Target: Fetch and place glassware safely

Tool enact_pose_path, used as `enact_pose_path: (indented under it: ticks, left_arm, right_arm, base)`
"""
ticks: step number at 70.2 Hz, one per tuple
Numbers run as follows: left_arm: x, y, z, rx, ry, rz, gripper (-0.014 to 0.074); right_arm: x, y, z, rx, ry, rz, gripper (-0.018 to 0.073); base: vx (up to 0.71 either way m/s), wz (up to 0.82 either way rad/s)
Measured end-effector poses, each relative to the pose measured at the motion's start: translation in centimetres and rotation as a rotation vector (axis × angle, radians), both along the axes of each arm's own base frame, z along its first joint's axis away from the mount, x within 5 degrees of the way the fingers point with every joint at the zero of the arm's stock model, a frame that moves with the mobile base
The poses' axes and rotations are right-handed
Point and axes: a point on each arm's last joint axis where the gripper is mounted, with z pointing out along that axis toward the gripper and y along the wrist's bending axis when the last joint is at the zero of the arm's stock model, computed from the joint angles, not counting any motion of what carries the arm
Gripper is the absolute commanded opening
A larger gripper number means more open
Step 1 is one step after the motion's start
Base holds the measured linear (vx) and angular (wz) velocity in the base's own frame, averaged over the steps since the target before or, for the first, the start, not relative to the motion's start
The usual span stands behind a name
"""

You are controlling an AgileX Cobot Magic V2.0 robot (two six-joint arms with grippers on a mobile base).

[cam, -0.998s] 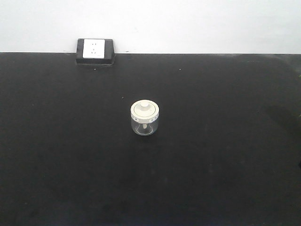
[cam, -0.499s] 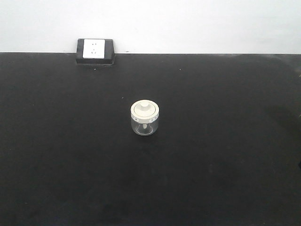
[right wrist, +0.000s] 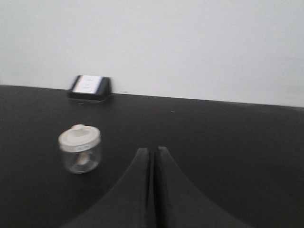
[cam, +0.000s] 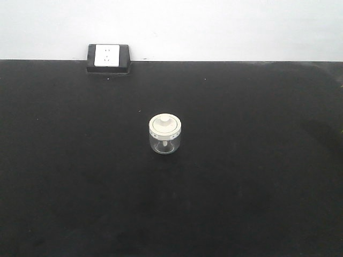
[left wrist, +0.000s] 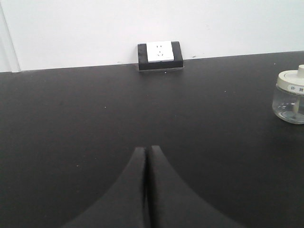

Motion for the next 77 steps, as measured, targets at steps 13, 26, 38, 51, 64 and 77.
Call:
enact_pose_path:
  ticks: [13,26,38,51,64,77]
  left_arm:
    - [0.0,0.0,0.0,0.000,0.000,0.000,-0.0007]
    - [0.0,0.0,0.0,0.000,0.000,0.000,-0.0007]
    - [0.0,0.0,0.0,0.000,0.000,0.000,-0.0007]
    - [0.0,0.0,0.0,0.000,0.000,0.000,-0.0007]
    - [0.0,0.0,0.0,0.000,0.001,0.000,-0.0007]
    - [0.0,0.0,-0.1,0.000,0.003,0.000,-0.0007]
  right_arm:
    - [0.5,-0.9,-2.4,0.055,0.063,-0.147,-0.0004]
    - [0.7,-1.4,-5.2,0.069,0.118,-0.234,-0.0004]
    - [0.1,-1.7,-7.8,0.076,0.100,-0.268,-0.0004]
    - [-0.8,-1.7,-8.1,0.084,-0.012,-0.273,-0.0004]
    - [-0.9,-1.7,-8.2,0.087,-0.009,-0.273,-0.0004]
    - [-0.9,-1.7,-8.2,0.086,-0.002,-0.273,-0.0004]
  base:
    - [0.00,0.00]
    - [0.00,0.00]
    - [0.00,0.00]
    - [0.00,0.00]
    - [0.00,0.00]
    - [0.00,0.00]
